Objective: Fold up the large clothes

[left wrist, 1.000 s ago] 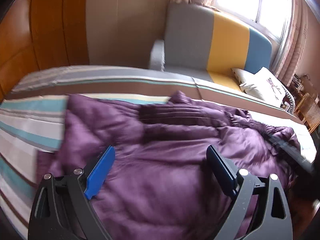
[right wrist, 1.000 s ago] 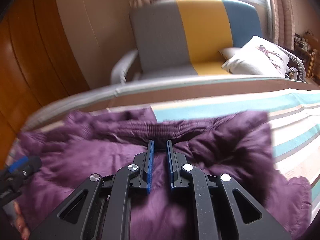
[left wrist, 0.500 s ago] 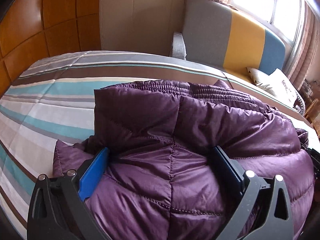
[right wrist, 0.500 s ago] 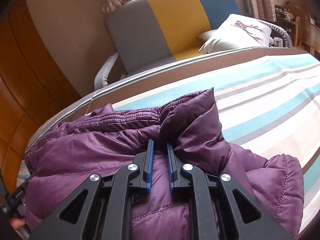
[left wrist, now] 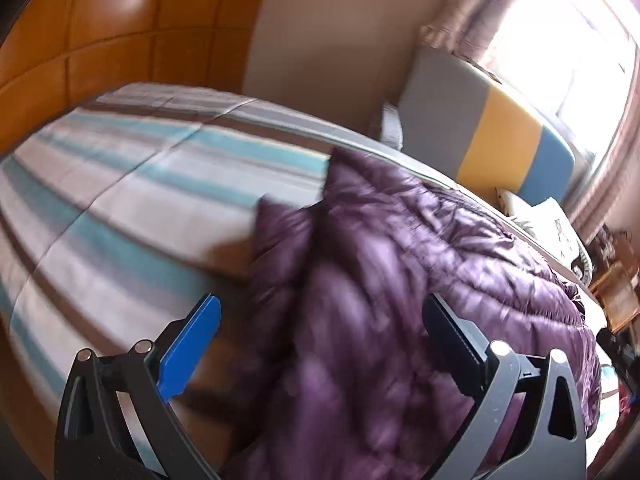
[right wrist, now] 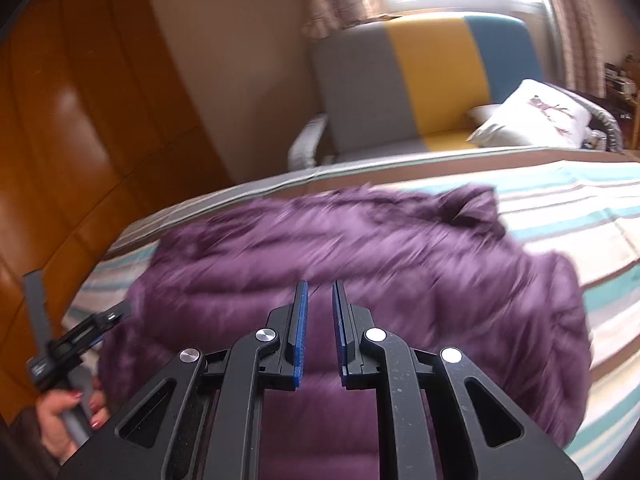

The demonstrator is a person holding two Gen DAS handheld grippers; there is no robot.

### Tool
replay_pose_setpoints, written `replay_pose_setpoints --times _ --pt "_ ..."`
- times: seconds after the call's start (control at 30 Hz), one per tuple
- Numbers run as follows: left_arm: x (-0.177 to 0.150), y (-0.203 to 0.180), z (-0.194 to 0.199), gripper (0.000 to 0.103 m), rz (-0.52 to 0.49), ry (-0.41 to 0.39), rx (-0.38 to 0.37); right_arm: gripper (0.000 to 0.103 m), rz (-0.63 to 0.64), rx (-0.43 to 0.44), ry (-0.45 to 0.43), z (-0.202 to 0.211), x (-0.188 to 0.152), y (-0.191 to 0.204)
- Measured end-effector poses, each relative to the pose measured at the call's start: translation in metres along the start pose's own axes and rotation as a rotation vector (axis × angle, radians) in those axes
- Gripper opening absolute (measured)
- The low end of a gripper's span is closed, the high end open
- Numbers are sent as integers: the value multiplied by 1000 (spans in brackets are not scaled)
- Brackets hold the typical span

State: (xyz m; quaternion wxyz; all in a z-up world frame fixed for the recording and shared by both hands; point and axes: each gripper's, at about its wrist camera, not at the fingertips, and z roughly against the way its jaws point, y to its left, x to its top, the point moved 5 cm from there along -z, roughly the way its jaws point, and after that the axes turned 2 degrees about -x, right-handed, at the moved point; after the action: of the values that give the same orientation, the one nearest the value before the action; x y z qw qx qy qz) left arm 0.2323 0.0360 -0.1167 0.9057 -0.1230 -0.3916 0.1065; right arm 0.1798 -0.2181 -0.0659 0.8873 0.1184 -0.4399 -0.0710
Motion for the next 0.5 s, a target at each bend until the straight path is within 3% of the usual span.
replay_pose_setpoints --times 0.17,0.33,0.5 --pt "-27 18 12 94 56 33 -91 12 38 23 25 17 -35 21" --pt "-42 12 14 90 45 66 -193 12 100 0 28 25 -55 38" --pt "-44 13 11 88 51 72 -209 12 103 -32 48 15 -71 35"
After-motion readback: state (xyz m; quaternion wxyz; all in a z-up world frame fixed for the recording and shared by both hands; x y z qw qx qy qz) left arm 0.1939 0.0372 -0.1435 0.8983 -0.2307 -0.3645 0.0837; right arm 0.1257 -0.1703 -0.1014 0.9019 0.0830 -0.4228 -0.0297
